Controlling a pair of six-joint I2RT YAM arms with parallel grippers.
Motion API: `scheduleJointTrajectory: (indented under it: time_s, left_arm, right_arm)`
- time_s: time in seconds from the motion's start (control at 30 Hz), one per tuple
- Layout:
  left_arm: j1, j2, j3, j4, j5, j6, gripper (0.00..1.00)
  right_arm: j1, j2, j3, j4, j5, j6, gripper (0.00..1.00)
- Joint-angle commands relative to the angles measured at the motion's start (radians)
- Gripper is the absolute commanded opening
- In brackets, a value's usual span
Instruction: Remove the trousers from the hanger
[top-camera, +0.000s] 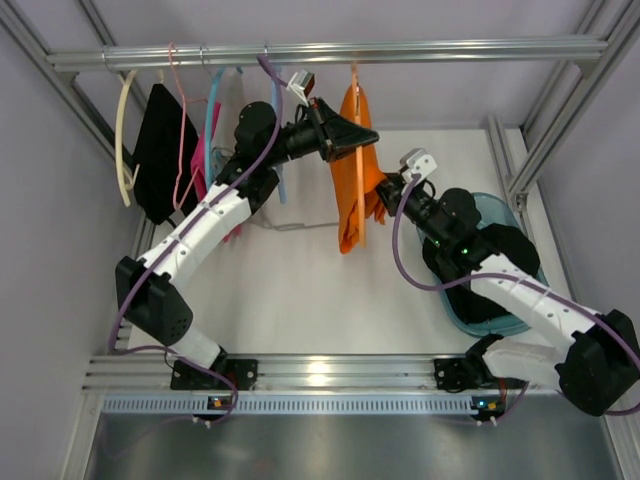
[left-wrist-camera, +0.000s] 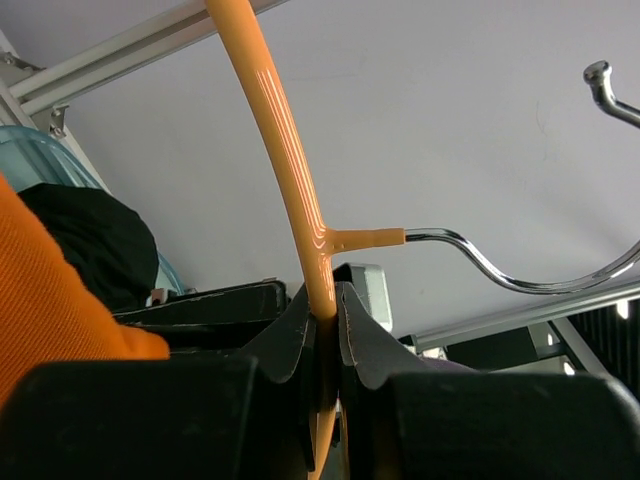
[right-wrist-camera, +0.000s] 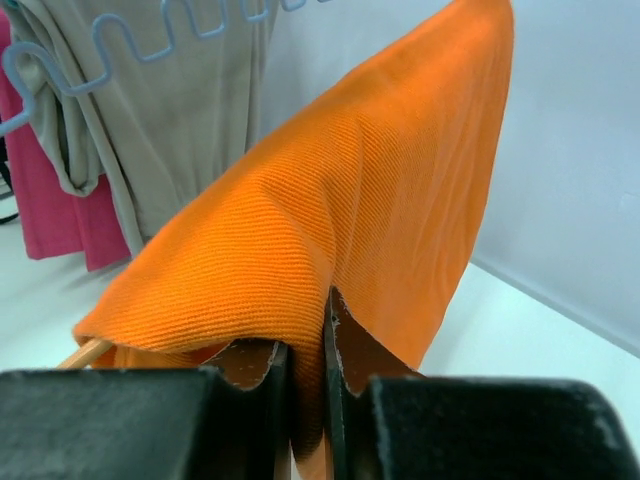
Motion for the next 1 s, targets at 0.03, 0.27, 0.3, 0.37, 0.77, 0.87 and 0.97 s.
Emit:
scheduleJointTrajectory:
  time_s: [0.03, 0.27, 0.3, 0.37, 0.77, 0.87, 0.97]
  left_arm:
    - [0.023, -0.108, -0.057, 0.173, -0.006, 0.067, 0.00]
    - [0.033, -0.164, -0.218, 0.165, -0.066, 0.129, 0.00]
    - [0.035, -0.165, -0.229, 0.144, -0.082, 0.139, 0.00]
    - [0.036, -0.171, -0.263, 0.129, -0.094, 0.159, 0.00]
    - [0.040, -0.188, -0.395, 0.104, -0.129, 0.178, 0.00]
    - [0.040, -0.188, -0.419, 0.099, -0.135, 0.193, 0.00]
    - [0.041, -0.187, -0.444, 0.090, -0.140, 0.202, 0.00]
  right_arm:
    - [-0.025, -0.109, 0.105, -0.016, -0.019, 0.044, 0.00]
    - [-0.025, -0.208, 0.205, -0.148, -0.012, 0.172, 0.00]
    - [-0.025, -0.217, 0.213, -0.167, -0.012, 0.185, 0.00]
    - [-0.025, -0.243, 0.234, -0.175, -0.010, 0.211, 0.00]
    - [-0.026, -0.297, 0.368, -0.242, 0.114, 0.239, 0.00]
    - [-0.026, -0.298, 0.403, -0.241, 0.154, 0.243, 0.00]
    - [-0.028, -0.298, 0.437, -0.254, 0.214, 0.245, 0.00]
